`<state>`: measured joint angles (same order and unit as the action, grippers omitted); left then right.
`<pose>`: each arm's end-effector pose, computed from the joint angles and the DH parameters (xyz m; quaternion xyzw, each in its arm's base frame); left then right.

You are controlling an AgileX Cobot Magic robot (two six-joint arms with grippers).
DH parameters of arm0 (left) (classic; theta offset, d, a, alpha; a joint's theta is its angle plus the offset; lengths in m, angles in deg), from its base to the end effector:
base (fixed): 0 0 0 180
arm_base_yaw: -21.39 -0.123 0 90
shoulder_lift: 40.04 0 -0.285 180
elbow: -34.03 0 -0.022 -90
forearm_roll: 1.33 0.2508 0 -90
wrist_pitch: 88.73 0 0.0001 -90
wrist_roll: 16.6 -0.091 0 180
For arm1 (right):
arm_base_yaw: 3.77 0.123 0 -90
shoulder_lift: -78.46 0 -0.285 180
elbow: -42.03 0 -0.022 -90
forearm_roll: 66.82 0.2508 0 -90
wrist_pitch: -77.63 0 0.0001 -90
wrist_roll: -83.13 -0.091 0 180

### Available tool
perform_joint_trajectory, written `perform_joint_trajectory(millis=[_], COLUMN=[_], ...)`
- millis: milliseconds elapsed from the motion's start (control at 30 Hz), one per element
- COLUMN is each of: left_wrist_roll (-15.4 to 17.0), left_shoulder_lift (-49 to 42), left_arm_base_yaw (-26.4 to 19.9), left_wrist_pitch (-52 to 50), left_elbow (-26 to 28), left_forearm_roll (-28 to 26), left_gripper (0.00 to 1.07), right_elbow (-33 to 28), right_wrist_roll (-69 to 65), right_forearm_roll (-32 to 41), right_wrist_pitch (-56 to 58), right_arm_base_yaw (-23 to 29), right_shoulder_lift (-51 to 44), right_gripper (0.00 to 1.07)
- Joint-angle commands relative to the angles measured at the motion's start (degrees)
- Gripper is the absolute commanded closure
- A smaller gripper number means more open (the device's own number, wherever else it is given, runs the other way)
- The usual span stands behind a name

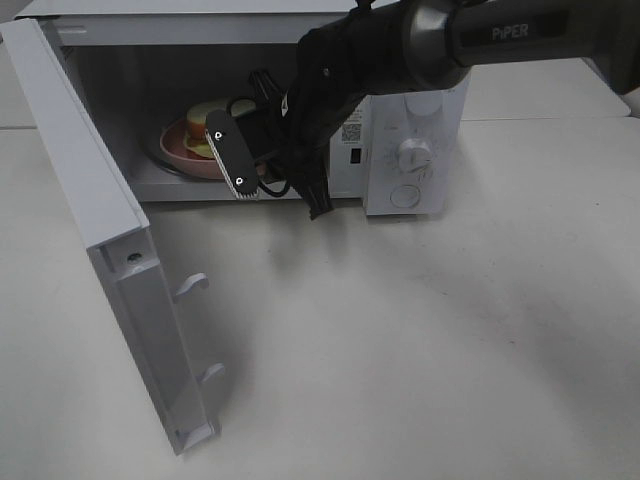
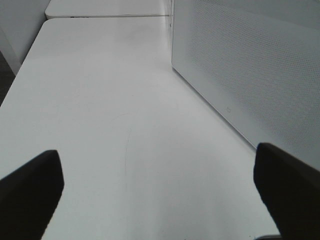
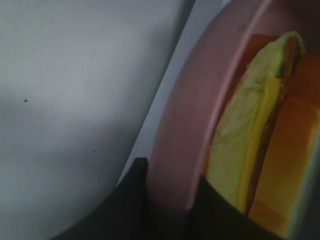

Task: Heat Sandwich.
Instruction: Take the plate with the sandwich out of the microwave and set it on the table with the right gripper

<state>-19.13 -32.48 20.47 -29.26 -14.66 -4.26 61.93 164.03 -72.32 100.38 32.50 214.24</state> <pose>-0.0043 -0.0041 0.2786 0.0126 0.8464 -0.0095 0.5323 0.4048 0.2929 0.1639 -0.8156 0.4573 -0.1645 0.3139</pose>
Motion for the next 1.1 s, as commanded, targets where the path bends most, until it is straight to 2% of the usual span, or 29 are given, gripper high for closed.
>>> perform_joint_trajectory(millis=[33,433,1100], left_wrist_roll=[0.11,0.11,0.11], left_shoulder_lift=[-1.32,-1.32,-1.32], left_arm_base_yaw=[0.06,0.06,0.06], left_wrist_pitch=[-0.29,-0.29,-0.29], left_elbow=[-0.23,-0.23,-0.23], left_forearm_roll=[-0.06,-0.06,-0.06], left_gripper=[0.09,0.09,0.09], right_elbow=[-5.16,-12.15,-29.79], right_wrist_roll=[1.78,1.83,1.83], right_forearm_roll=[0.23,0.29,0.29], right_wrist_pitch=[-5.96,-10.94,-19.08], right_arm_base_yaw=[-0.23,-0.17,-0.06], right_shoulder_lift=[-3.21,-8.19,-19.54], right_gripper=[1.07,1.07,1.07])
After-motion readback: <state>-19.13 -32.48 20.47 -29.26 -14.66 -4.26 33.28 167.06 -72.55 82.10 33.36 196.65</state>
